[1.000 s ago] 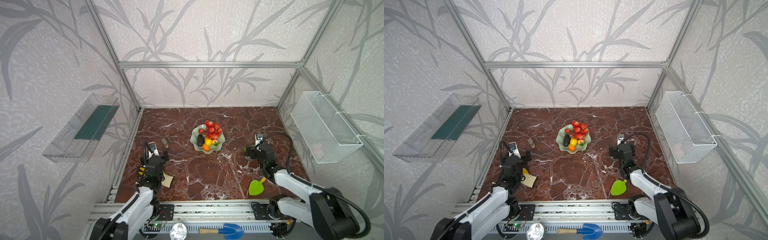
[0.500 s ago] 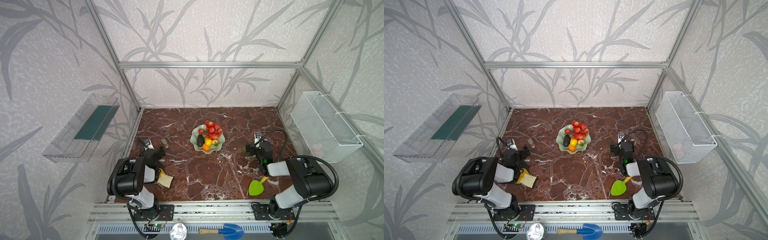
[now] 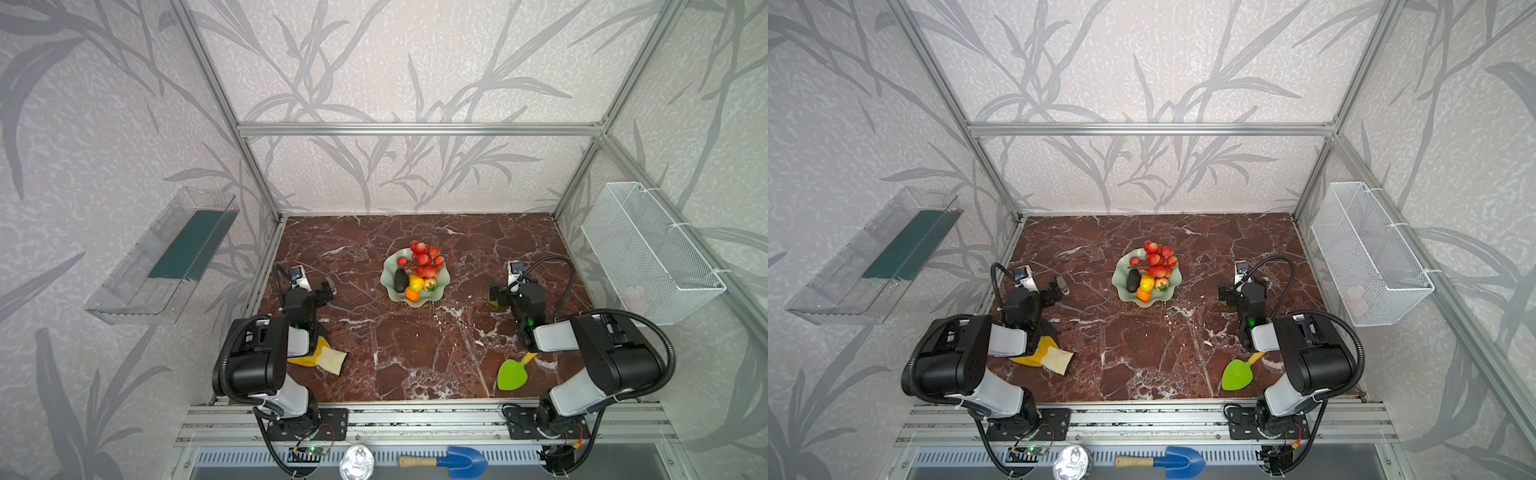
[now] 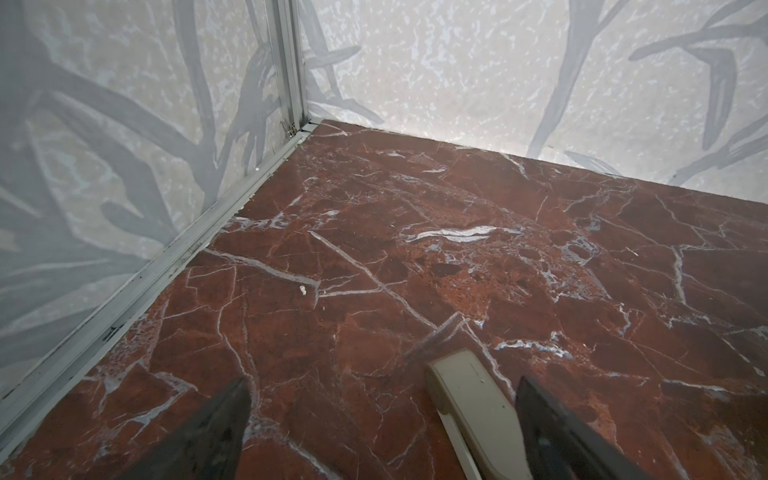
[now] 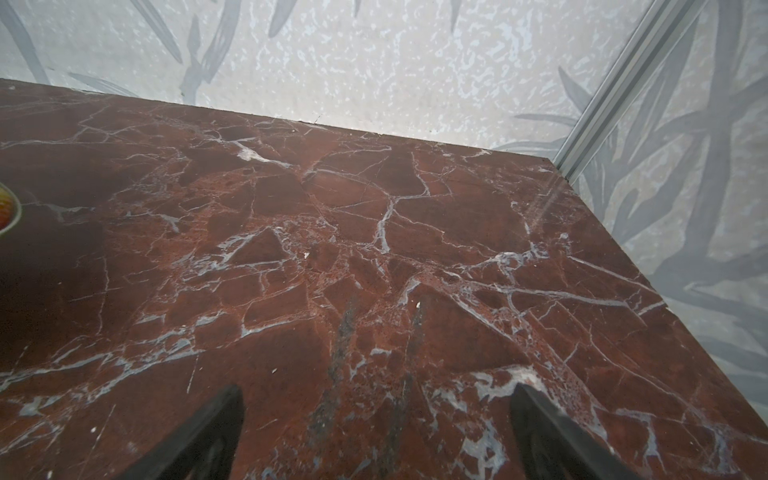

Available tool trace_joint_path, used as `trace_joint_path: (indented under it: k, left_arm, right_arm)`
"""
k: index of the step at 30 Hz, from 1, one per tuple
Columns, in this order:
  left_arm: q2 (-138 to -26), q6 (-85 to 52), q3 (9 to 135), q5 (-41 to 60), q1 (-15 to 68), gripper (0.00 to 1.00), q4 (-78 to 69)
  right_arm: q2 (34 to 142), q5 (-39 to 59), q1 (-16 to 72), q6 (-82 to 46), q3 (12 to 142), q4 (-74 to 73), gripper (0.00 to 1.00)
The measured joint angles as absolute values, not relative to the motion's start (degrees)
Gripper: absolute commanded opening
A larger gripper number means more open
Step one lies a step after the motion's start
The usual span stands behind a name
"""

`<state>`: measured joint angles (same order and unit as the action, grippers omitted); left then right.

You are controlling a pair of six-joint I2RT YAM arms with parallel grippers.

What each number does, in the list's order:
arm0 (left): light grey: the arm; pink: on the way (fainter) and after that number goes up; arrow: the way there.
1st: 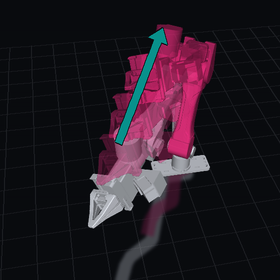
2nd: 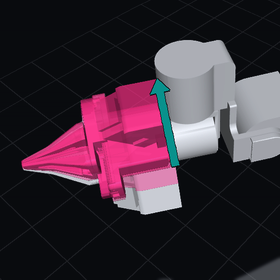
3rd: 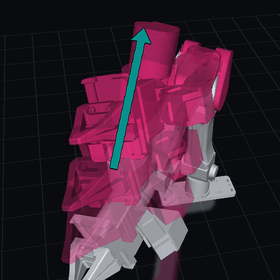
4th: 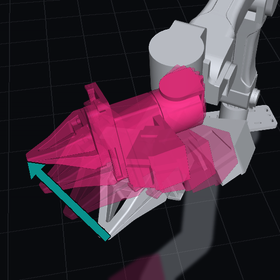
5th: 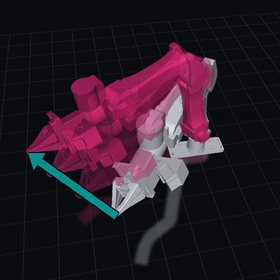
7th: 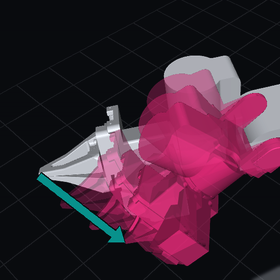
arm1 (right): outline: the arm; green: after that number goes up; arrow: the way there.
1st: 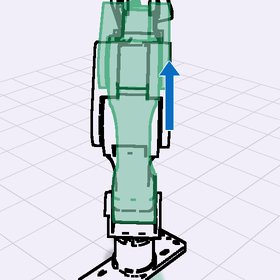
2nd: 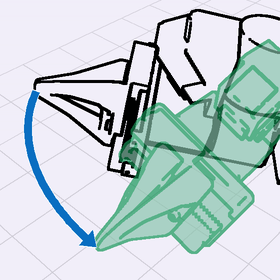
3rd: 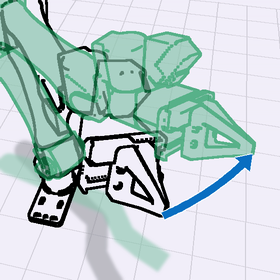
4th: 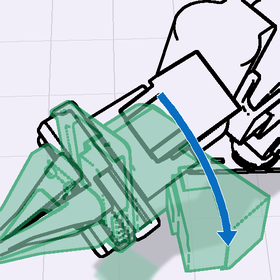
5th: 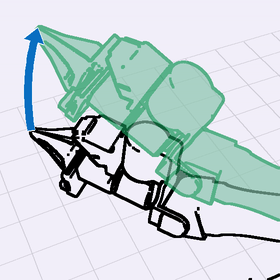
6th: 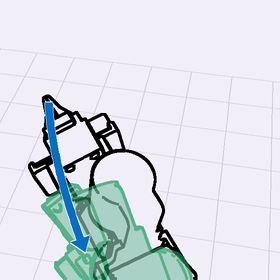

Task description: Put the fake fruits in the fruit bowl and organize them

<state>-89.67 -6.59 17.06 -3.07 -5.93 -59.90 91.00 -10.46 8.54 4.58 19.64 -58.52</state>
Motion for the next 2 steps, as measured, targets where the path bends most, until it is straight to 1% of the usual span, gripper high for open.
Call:
trace_joint_path:
  k: [2]
  left_arm:
    - [-89.67,-6.39,18.02,-3.31,-5.54,0.99,-58.33]
  right_arm:
    - [91.00,-10.46,8.54,4.58,19.64,-58.63,0.99]
